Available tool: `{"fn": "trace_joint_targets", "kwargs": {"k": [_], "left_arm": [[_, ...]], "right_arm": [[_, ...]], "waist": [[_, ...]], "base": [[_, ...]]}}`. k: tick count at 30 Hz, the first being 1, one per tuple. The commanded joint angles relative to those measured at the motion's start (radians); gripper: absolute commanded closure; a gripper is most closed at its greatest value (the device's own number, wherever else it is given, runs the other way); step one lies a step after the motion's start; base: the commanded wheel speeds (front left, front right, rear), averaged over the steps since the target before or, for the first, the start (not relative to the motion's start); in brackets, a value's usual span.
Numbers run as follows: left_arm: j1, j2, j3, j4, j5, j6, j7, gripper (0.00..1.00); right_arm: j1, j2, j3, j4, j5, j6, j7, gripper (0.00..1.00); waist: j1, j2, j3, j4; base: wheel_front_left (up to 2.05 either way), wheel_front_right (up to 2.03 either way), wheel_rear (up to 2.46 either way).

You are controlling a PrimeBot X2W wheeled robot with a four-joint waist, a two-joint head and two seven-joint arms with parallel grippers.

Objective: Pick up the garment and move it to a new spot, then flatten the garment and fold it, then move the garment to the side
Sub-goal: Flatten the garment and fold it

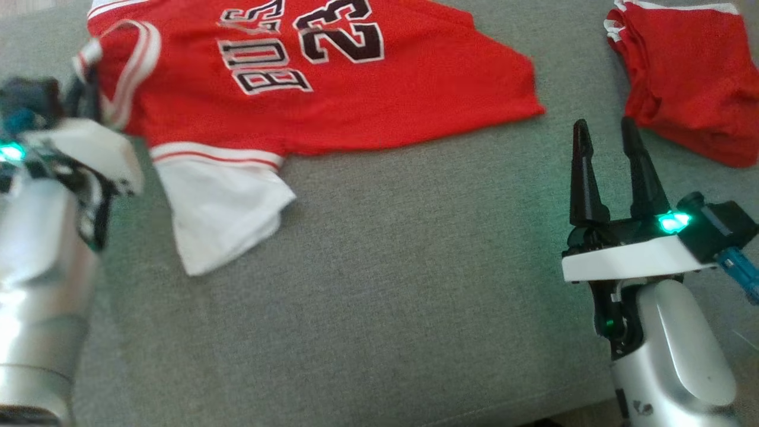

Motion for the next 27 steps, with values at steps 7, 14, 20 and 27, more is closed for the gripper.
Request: {"fn": "trace_joint_targets", "kwargs": {"k": [7, 14, 20, 27], "left_arm": [[-0.155, 0.143, 0.016, -0.023, 0.036, -0.034, 0.051, 1.0], [-0.241, 0.182, -0.046, 0.024, 0.085, -0.071, 0.081, 0.0], [-0.25, 0.176, -0.061, 0.063, 0.108, -0.022, 0.02, 0.0], [-0.189, 0.124, -0.025, 0.045, 0.059, 0.023, -0.126, 0.0]], "right_arm": [[-0.028, 0.0, 0.036, -0.028, 0.013, 0.007, -0.006, 0.0], [-0.035, 0.0, 0.052, -0.023, 0.021, 0.007, -0.006, 0.0], [-0.031, 0.0, 0.053, -0.016, 0.02, 0.007, -0.006, 0.0], [-0.02, 0.0, 0.031, -0.003, 0.001, 0.007, -0.006, 0.0]], "waist": [[0.0, -0.0001, 0.009, -0.007], [0.0, -0.0001, 0.013, -0.021], [0.0, -0.0001, -0.005, -0.01], [0.0, -0.0001, -0.049, 0.039]], "base": [[0.0, 0.0, 0.0], [0.0, 0.0, 0.0], [0.0, 0.0, 0.0], [0.0, 0.0, 0.0]]}}
